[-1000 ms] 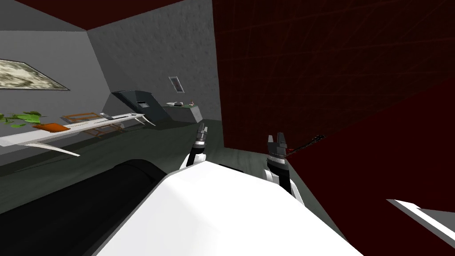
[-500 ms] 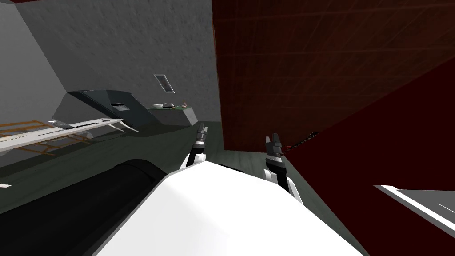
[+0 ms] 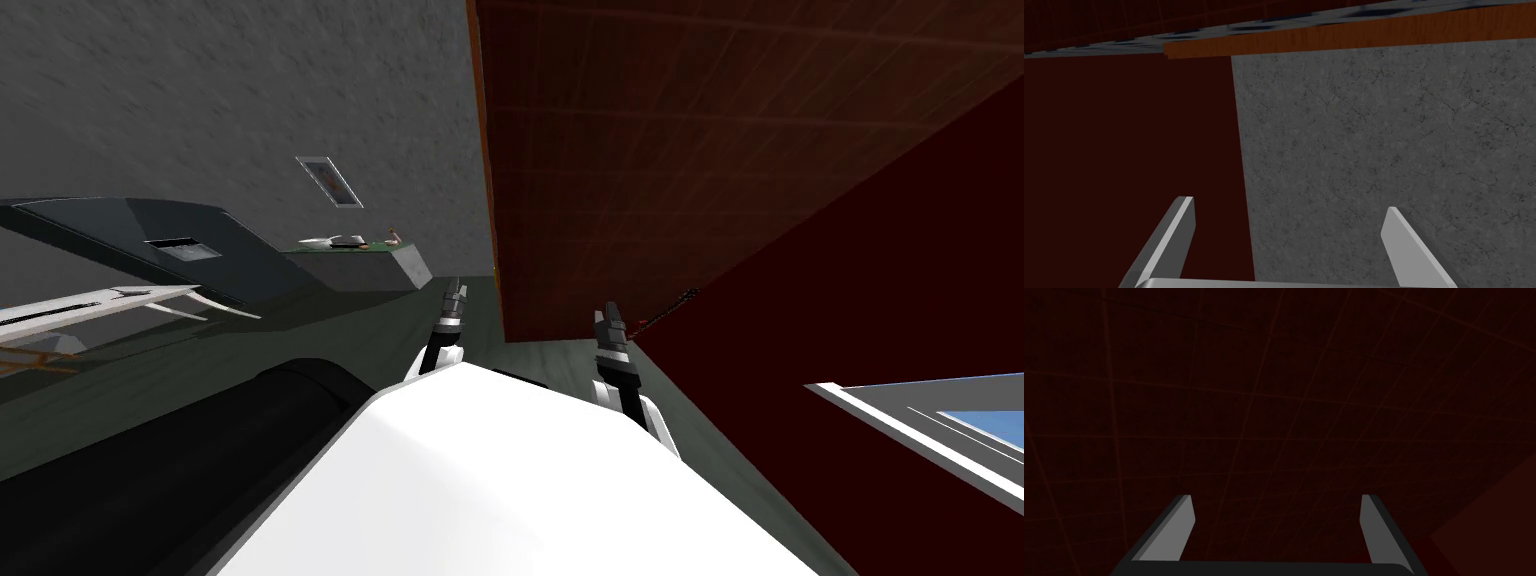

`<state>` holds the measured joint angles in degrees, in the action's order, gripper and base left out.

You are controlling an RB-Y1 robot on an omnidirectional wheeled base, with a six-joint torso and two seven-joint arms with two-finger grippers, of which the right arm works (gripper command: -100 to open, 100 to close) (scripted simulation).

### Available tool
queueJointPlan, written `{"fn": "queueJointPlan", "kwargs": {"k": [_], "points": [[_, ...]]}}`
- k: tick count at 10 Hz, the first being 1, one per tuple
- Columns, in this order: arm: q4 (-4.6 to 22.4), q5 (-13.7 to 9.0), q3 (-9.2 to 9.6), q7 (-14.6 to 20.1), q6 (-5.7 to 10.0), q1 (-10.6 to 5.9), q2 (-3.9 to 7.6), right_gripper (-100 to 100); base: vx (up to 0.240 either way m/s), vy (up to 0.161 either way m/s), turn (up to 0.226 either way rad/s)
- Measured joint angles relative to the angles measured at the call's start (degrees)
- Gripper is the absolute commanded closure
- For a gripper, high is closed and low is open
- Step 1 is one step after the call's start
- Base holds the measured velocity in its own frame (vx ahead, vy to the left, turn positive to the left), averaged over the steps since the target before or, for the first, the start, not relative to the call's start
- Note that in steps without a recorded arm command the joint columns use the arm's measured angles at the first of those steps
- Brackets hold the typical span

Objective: Push the door open

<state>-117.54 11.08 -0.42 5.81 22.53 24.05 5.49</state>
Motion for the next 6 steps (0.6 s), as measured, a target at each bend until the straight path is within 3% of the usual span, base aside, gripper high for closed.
{"fn": "queueJointPlan", "kwargs": {"k": [6], "points": [[4.15,3.44,-0.75,1.67,-4.20,-1.92,0.74,-100,0.070,0.234,-0.216]]}}
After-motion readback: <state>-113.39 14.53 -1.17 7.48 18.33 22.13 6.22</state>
